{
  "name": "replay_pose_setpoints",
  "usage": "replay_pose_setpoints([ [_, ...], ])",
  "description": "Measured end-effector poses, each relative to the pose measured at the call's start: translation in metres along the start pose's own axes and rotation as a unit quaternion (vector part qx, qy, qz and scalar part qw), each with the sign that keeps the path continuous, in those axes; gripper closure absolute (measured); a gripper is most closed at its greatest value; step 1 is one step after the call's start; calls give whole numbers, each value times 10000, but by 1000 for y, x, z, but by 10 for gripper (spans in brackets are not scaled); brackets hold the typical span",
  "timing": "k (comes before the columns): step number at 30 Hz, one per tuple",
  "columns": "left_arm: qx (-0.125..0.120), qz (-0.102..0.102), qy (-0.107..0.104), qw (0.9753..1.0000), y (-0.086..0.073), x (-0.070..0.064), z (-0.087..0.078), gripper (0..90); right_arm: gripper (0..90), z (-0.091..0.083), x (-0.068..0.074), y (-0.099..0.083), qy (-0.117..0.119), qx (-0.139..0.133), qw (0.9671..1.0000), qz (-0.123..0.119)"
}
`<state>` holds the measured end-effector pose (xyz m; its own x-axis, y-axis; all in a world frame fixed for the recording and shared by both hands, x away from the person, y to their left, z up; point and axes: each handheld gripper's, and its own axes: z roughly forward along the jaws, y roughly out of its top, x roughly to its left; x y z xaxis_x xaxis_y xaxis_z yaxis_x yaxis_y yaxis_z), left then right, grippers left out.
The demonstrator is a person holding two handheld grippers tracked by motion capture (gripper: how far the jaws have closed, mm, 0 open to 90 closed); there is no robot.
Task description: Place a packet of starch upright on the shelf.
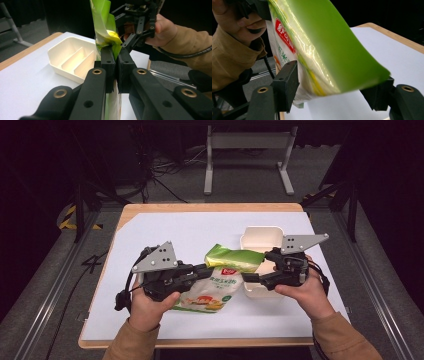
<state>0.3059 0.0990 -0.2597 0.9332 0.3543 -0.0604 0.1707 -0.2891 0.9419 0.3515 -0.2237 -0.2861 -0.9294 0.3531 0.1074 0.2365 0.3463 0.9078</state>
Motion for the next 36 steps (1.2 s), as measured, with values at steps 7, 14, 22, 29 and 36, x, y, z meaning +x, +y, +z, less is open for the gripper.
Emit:
replay_pose_setpoints([
  [7,-54,89,-149,9998,0,-2,0,862,360,7,1,1,286,-14,9996,36],
  [14,-99,120,-223,9996,0,-3,1,862,418,9,2,2,527,-77,9986,19],
  [22,-172,139,-310,9993,0,-2,-1,862,652,9,5,3,1025,-50,9947,-66],
  [29,-257,67,-376,9989,-1,0,-3,862,789,6,12,10,967,52,9948,-314],
  [36,-419,59,-333,9985,-2,2,-8,861,837,0,21,23,717,83,9961,-503],
])
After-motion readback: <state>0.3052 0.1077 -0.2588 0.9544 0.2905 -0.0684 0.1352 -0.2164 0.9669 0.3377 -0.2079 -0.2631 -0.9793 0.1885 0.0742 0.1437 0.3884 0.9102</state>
